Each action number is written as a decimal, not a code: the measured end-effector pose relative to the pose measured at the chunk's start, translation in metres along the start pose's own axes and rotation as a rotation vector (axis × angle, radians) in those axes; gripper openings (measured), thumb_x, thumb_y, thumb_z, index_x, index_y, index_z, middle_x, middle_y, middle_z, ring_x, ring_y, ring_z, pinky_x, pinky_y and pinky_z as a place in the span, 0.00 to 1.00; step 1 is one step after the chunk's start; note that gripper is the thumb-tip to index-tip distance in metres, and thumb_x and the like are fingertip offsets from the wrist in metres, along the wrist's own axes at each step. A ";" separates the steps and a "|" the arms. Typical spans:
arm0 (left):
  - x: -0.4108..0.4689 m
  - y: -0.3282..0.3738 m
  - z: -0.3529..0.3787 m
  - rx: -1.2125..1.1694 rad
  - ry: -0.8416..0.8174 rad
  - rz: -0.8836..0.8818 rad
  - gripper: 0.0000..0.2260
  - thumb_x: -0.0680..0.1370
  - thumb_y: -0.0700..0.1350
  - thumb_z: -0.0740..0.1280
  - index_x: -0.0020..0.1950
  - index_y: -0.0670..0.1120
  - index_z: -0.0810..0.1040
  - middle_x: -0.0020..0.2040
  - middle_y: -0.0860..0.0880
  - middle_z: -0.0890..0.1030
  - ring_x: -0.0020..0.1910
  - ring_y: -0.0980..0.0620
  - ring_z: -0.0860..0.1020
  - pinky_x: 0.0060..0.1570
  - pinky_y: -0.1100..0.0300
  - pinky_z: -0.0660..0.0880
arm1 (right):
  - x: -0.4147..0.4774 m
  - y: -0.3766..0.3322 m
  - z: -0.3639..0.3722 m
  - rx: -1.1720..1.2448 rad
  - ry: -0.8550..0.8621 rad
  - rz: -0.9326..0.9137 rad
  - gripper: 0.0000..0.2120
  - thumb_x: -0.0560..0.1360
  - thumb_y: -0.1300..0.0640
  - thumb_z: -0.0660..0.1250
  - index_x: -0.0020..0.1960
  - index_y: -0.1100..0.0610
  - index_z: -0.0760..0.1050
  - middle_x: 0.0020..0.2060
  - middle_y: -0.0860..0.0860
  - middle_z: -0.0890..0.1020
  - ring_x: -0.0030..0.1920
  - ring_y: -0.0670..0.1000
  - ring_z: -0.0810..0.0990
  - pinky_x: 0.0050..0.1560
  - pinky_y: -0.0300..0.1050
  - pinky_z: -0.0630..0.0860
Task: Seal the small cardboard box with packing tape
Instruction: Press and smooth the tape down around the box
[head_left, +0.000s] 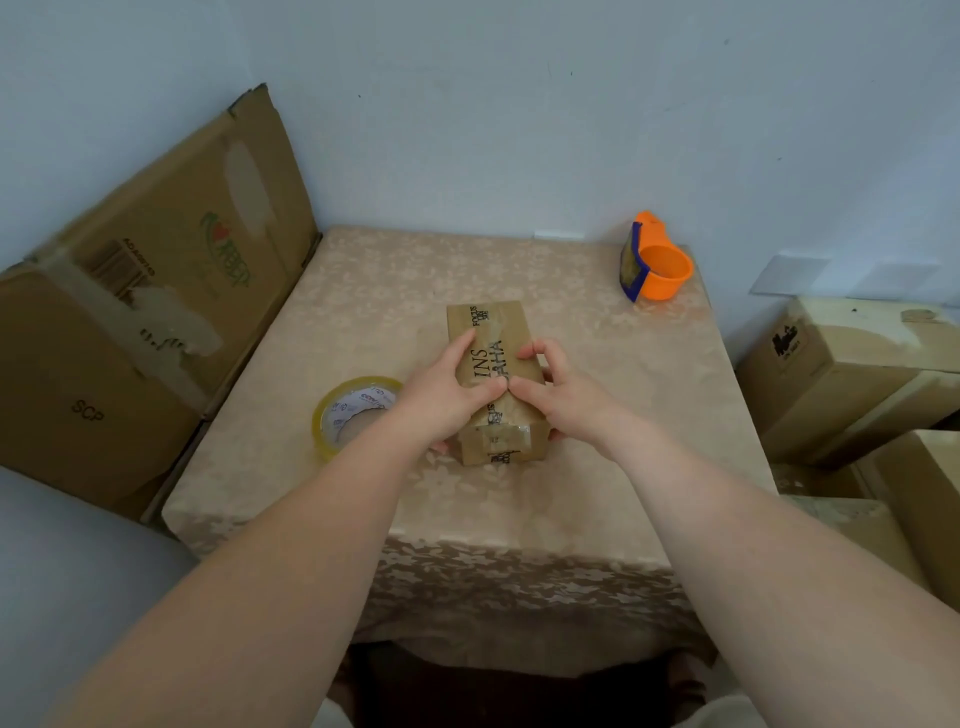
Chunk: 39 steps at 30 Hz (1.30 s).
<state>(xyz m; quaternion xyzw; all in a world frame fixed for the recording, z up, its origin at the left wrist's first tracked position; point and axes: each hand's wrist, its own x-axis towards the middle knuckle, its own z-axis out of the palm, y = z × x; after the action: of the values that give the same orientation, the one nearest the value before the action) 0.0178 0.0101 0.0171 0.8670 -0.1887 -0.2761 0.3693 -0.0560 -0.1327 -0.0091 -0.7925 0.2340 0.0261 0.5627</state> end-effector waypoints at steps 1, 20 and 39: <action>0.000 0.000 0.000 0.001 0.001 0.000 0.33 0.73 0.59 0.67 0.73 0.65 0.53 0.69 0.54 0.70 0.53 0.48 0.77 0.39 0.49 0.82 | 0.001 0.001 -0.001 0.019 -0.012 -0.002 0.11 0.77 0.52 0.63 0.57 0.44 0.64 0.55 0.52 0.79 0.48 0.56 0.81 0.49 0.54 0.79; 0.001 -0.017 -0.005 -0.128 -0.167 0.070 0.37 0.68 0.58 0.72 0.70 0.70 0.54 0.68 0.55 0.71 0.56 0.50 0.78 0.42 0.46 0.82 | 0.005 0.011 0.005 -0.051 -0.002 -0.070 0.11 0.74 0.44 0.64 0.49 0.33 0.63 0.58 0.50 0.79 0.55 0.57 0.80 0.57 0.59 0.77; 0.003 -0.036 -0.012 -0.031 -0.230 0.244 0.39 0.68 0.55 0.73 0.73 0.65 0.54 0.70 0.55 0.69 0.63 0.53 0.74 0.55 0.55 0.78 | 0.000 0.002 0.000 -0.073 -0.047 -0.023 0.18 0.73 0.46 0.69 0.56 0.41 0.62 0.56 0.51 0.79 0.49 0.55 0.81 0.37 0.46 0.78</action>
<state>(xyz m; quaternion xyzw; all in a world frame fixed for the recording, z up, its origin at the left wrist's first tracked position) 0.0325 0.0388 -0.0040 0.7947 -0.3293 -0.3294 0.3892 -0.0572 -0.1335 -0.0105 -0.8142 0.2104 0.0467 0.5390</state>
